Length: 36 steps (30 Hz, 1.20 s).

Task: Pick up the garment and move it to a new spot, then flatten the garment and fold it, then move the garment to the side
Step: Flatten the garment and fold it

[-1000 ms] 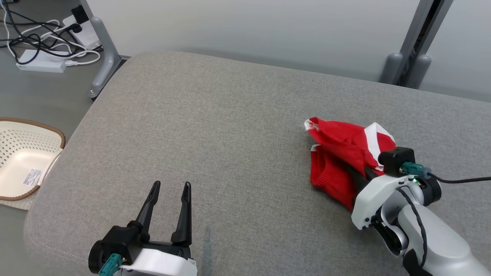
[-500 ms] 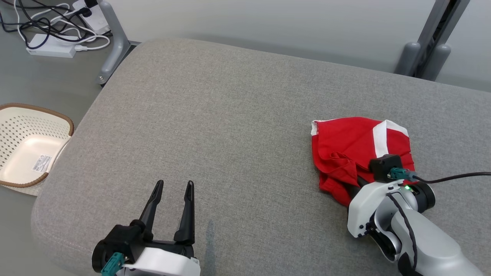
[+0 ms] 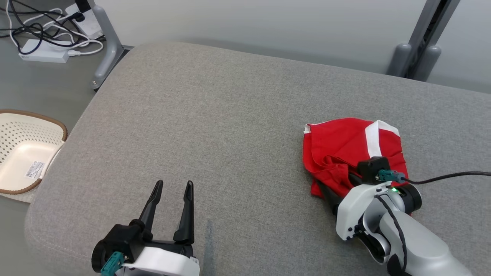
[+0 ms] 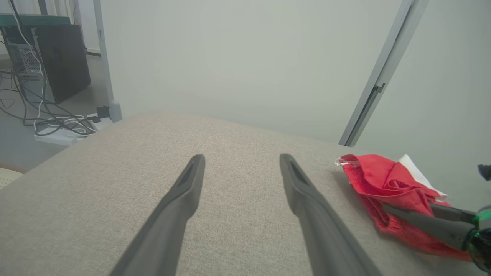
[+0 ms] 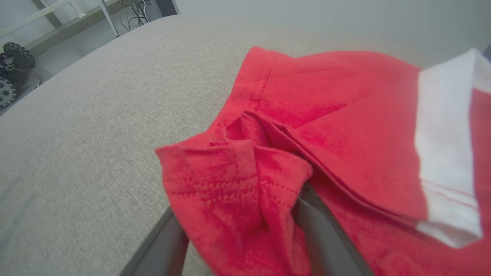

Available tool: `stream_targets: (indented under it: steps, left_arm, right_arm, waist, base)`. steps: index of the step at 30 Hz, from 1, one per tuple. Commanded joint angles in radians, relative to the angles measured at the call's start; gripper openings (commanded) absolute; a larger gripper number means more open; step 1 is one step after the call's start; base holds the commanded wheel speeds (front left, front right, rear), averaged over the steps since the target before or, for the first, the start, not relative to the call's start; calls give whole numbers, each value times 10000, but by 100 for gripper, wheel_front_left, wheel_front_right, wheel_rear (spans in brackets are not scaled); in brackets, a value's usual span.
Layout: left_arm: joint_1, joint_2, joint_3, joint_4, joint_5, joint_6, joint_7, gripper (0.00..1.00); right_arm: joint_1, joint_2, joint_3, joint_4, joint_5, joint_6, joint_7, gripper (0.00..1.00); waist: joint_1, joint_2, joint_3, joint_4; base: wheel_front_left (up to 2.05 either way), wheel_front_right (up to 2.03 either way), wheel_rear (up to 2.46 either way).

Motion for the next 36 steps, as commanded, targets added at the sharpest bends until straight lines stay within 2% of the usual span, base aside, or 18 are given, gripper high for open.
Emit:
stream_targets:
  steps: [1, 10, 14, 17, 23, 29, 31, 36]
  left_arm:
    - [-133, 39, 68, 29, 28, 31, -17, 100]
    - [-54, 38, 278, 24, 227, -75, -17, 100]
    - [-52, 38, 335, 31, 294, -106, -17, 100]
    - [-129, 38, 399, -33, 317, -146, -17, 100]
    - [-259, 38, 469, -352, 330, -153, -17, 100]
    - [-451, 41, 484, -722, 168, -127, -17, 100]
    - [-484, 41, 460, -808, 177, -104, -17, 100]
    - [-537, 41, 408, -897, 200, -109, -17, 100]
  right_arm:
    - [-49, -8, 81, -86, 110, 1, -29, 100]
    - [184, 60, 1027, -1378, 1080, 1, 546, 100]
    - [203, -195, 1344, -2249, 1767, 1, 800, 100]
    - [-23, -526, 1138, -2652, 1942, 1, 566, 100]
    - [-366, -1281, 58, -2836, 1083, 1, -544, 100]
    - [235, -1633, -1812, -2841, -569, 1, -1233, 100]
    - [589, -1619, -2586, -2969, -1161, 1, -1298, 100]
    - [1807, -1101, -4416, -3713, -2442, 1, -1339, 100]
  waist:
    - [0, 0, -65, -90]
    - [0, 0, -365, -709]
    - [0, 0, -472, -993]
    - [0, 0, -526, -1232]
    - [0, 0, -609, -1747]
    - [0, 0, -597, -2211]
    - [0, 0, -554, -2324]
    - [0, 0, -434, -2555]
  base:
    - [0, 0, 0]
    - [0, 0, 0]
    - [0, 0, 0]
    - [0, 0, 0]
    - [0, 0, 0]
    - [0, 0, 0]
    - [0, 0, 0]
    - [0, 0, 0]
